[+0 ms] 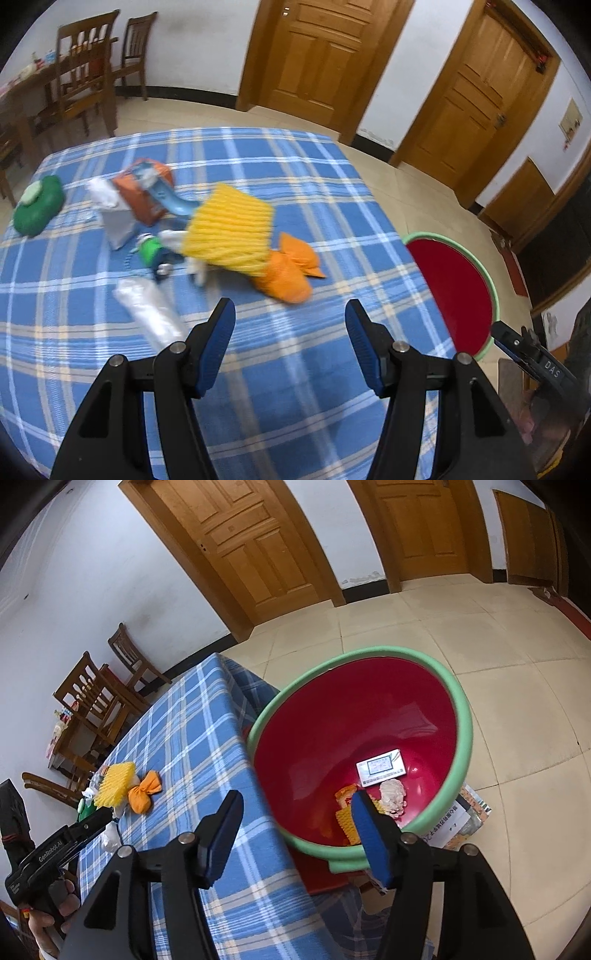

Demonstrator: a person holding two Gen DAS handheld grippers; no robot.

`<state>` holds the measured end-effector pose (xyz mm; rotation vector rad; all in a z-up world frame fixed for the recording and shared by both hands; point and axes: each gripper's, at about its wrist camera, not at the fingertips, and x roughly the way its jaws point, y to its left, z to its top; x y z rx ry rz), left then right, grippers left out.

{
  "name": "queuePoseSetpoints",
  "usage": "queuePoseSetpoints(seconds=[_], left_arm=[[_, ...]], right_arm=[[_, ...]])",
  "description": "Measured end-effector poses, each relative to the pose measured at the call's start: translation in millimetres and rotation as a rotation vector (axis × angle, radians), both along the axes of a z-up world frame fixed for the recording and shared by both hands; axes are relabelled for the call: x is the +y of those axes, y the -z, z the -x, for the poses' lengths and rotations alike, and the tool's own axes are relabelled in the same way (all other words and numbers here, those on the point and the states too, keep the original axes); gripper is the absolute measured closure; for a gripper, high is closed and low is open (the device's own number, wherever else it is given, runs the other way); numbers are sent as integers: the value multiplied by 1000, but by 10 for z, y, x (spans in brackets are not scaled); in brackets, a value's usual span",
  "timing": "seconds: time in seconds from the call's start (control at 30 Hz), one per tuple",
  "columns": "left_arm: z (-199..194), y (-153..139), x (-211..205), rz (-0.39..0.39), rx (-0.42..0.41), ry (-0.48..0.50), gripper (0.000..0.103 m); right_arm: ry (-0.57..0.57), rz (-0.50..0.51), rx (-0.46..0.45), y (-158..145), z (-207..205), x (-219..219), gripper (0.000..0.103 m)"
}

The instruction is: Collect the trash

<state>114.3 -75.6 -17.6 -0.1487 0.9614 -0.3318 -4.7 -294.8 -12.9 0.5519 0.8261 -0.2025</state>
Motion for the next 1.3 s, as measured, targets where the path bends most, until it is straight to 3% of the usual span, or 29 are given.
queuePoseSetpoints(seconds=[0.43,0.93,1.17,1.3], left_arm=[[-54,117,538,-30,4,-144,41],[-169,414,741,-22,61,-187,41],[-204,481,715,25,67,-158,56],[-202,482,706,34,60,-152,59]], right_arm=[[-51,18,16,-4,-146,229,37],[-105,40,39,10,-307,461,35],[-165,63,40,-19,-468,656,34],[-209,76,40,-36,-601,795,34]])
